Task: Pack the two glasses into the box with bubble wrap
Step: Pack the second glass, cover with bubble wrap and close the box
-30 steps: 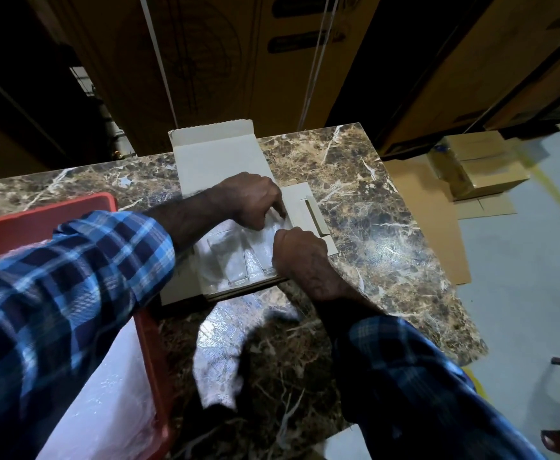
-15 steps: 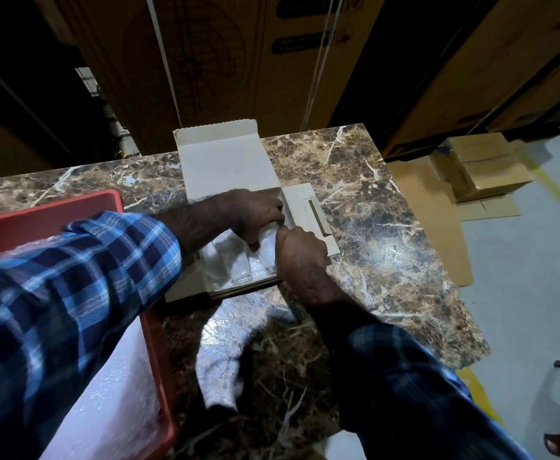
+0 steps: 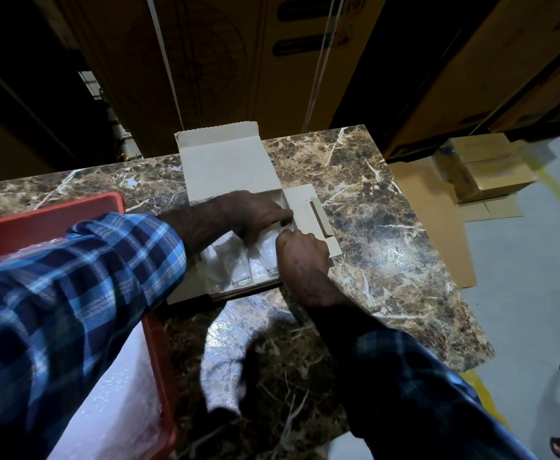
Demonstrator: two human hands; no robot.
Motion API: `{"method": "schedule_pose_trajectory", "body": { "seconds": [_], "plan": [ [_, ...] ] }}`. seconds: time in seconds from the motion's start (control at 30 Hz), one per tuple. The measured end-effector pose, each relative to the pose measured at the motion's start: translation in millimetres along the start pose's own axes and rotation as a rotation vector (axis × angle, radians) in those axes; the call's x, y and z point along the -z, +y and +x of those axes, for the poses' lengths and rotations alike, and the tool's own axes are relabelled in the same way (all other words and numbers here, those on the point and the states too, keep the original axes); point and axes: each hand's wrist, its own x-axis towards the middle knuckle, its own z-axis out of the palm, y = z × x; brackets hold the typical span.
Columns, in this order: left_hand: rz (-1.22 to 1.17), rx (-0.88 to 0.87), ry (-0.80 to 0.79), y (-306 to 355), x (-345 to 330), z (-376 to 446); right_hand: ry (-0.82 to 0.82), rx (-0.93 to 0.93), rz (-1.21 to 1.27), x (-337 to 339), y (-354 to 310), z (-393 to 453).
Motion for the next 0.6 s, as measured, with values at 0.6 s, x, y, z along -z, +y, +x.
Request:
{"method": "schedule_pose_trajectory", "body": {
  "seconds": [0.6],
  "plan": [
    [0.119,0.062,0.218,-1.3,0.7,-11.7,-0.061,0.043,-0.089,9.0,0.3,5.7]
  ]
}}
